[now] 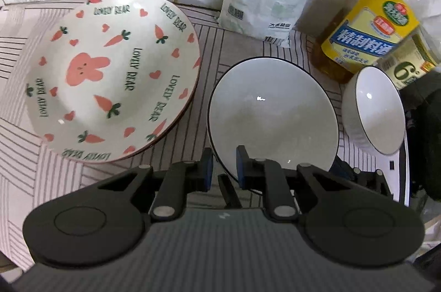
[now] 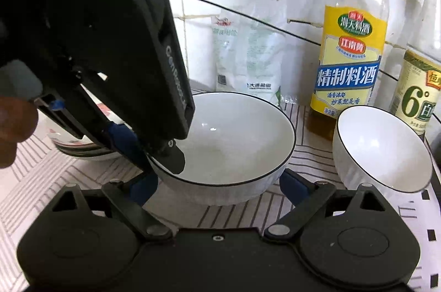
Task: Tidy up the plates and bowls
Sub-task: 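Lift the large white bowl and carry it toward the plate stack, then lower the bowl onto the mat beside the plates and open both grippers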
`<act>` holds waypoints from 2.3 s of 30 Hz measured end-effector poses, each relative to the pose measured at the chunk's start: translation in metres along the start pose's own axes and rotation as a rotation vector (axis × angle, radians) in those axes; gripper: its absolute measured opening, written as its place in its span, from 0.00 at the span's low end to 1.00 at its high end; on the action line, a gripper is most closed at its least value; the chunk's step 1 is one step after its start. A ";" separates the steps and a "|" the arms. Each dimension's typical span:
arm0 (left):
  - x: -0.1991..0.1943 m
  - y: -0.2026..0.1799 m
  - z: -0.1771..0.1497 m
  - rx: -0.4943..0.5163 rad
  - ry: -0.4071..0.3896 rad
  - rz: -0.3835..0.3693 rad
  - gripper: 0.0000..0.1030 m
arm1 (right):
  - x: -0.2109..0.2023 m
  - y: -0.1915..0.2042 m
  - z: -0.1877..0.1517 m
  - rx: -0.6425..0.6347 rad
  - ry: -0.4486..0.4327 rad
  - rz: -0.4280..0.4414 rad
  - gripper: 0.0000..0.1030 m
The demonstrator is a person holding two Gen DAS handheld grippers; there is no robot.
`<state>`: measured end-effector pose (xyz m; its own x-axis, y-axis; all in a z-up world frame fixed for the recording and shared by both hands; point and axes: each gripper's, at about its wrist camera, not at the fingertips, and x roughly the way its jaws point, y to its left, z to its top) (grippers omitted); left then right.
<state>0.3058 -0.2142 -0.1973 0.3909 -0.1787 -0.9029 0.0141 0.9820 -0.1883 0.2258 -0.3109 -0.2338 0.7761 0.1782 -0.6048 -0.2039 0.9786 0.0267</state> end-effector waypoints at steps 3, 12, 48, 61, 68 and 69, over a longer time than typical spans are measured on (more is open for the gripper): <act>-0.014 0.004 -0.009 0.001 -0.004 0.005 0.15 | -0.016 0.005 -0.001 0.003 -0.012 0.021 0.95; -0.055 0.019 -0.042 0.029 -0.029 0.049 0.15 | -0.058 0.026 -0.004 -0.033 -0.033 0.105 0.95; -0.060 0.150 -0.117 -0.061 -0.013 0.158 0.15 | -0.052 0.153 -0.039 -0.178 0.009 0.250 0.95; -0.076 0.137 -0.115 -0.067 0.021 0.163 0.43 | -0.058 0.149 -0.032 -0.178 0.036 0.257 0.94; -0.111 0.102 -0.117 0.029 -0.010 0.136 0.63 | -0.100 0.119 -0.022 -0.119 -0.008 0.228 0.94; -0.116 0.096 -0.119 0.043 -0.014 0.130 0.64 | -0.107 0.114 -0.021 -0.109 -0.016 0.219 0.94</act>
<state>0.1525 -0.1067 -0.1569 0.4050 -0.0489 -0.9130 0.0013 0.9986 -0.0529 0.1073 -0.2209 -0.1825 0.7156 0.3871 -0.5815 -0.4309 0.8998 0.0687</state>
